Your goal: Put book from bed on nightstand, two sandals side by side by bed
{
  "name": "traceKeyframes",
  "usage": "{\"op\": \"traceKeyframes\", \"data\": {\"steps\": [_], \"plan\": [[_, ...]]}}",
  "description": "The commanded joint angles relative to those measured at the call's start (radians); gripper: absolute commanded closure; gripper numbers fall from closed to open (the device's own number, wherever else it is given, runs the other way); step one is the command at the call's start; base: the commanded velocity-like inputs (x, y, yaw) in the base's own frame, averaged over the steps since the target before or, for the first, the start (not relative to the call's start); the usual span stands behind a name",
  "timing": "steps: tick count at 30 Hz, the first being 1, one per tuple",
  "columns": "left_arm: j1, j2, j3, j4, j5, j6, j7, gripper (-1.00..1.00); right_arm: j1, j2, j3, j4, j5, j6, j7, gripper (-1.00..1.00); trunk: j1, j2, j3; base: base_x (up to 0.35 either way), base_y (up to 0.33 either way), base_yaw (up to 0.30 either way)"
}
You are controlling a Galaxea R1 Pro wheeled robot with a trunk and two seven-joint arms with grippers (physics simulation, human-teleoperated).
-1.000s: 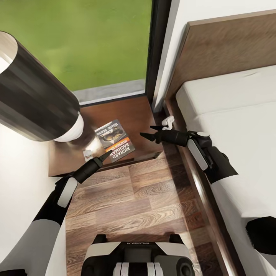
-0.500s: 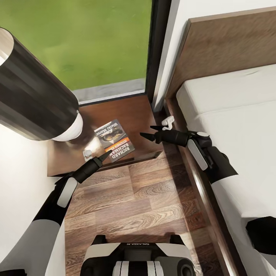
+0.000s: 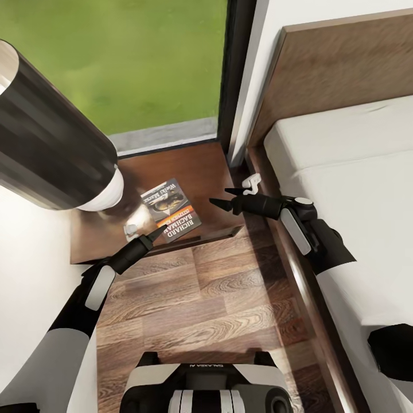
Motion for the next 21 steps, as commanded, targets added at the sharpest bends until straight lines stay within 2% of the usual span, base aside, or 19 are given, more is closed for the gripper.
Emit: {"op": "traceKeyframes", "data": {"steps": [1,21], "plan": [[0.000,0.000,0.000,0.000,0.009,0.010,-0.002,1.00,-0.001,-0.001,0.002,0.000,-0.011,0.008,-0.001,-1.00,0.004,-0.008,-0.004,0.000,0.000,0.000],[0.000,0.000,0.000,0.000,0.009,0.010,-0.002,1.00,-0.001,-0.001,0.002,-0.001,-0.009,0.008,0.000,-1.00,0.081,-0.148,-0.066,0.000,0.000,0.000]]}}
